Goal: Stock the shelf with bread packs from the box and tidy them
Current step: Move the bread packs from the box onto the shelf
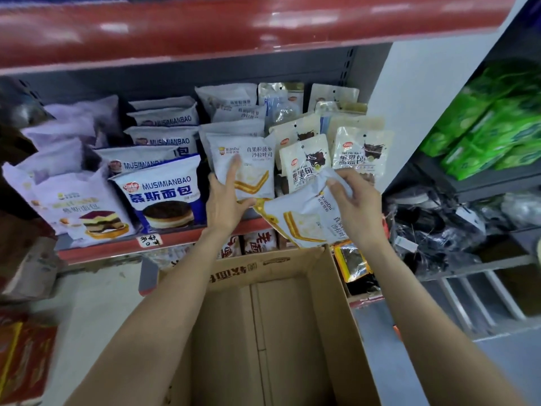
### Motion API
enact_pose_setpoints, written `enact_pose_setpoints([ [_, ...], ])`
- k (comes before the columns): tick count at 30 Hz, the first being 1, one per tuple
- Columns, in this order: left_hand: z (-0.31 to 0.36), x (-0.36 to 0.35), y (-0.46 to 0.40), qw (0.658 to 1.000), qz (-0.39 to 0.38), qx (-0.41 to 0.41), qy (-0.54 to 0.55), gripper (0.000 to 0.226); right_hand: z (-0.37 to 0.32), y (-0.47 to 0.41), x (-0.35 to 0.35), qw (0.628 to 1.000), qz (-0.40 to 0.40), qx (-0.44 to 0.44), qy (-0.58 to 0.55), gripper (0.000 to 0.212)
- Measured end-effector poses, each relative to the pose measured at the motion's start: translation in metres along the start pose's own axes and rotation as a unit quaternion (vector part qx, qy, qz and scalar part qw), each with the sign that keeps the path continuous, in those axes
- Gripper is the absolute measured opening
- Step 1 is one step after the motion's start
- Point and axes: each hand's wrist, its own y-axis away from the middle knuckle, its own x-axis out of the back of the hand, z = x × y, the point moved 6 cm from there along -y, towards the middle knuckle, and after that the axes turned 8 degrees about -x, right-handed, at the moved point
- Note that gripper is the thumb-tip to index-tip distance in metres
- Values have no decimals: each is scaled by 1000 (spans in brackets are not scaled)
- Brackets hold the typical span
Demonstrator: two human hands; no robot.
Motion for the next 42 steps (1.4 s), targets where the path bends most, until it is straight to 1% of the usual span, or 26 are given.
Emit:
enact_pose_setpoints([
  [1,0,-2,0,1000,8,-3,21,96,1,-2,-3,1000,-4,-1,5,10],
  [2,1,-3,3,999,21,-9,49,86,1,-5,-7,1000,-8,-1,10,9],
  [4,0,-4,12,991,45,-3,125,59,-3,-10,-15,1000,-16,10,22,9],
  [5,-3,-2,18,985,51,17,165,50,-7,-14,-21,999,-20,23,32,12],
  [6,-5,1,25,977,48,46,201,45,-13,-19,-28,998,-27,40,44,15],
  [8,-8,9,38,962,35,90,256,43,-27,-30,-47,994,-41,81,66,21],
  [11,-4,20,54,956,38,84,277,49,-53,-54,-82,987,-47,137,74,25],
  [13,-2,25,59,971,48,64,227,63,-71,-71,-104,980,-34,179,76,23],
  [14,-4,26,59,981,59,53,178,67,-77,-78,-114,977,-28,196,84,22],
  [16,-7,25,55,994,75,38,75,67,-77,-89,-133,970,-22,217,110,21],
  [17,-7,22,53,995,81,40,45,66,-72,-91,-139,966,-17,225,127,22],
  [20,-3,12,46,993,106,45,11,73,-59,-85,-148,951,13,266,154,25],
  [23,1,6,43,991,133,34,0,84,-58,-84,-149,947,27,286,141,24],
  [27,0,7,36,984,171,-16,-45,82,-63,-91,-155,943,28,300,142,23],
  [30,-2,8,20,982,176,-20,-64,87,-68,-99,-162,947,4,292,133,28],
  [32,0,6,17,984,166,5,-63,91,-68,-103,-162,950,-6,274,149,33],
  [34,1,2,25,987,146,30,-62,93,-59,-96,-154,952,-7,251,172,43],
  [37,-4,-7,45,993,95,56,-50,93,-34,-60,-131,961,1,219,170,51],
  [39,-8,-8,54,995,67,69,-27,95,-13,-29,-115,974,-5,174,147,53],
  [42,-2,3,65,995,53,83,16,88,7,9,-100,985,-22,108,134,52],
])
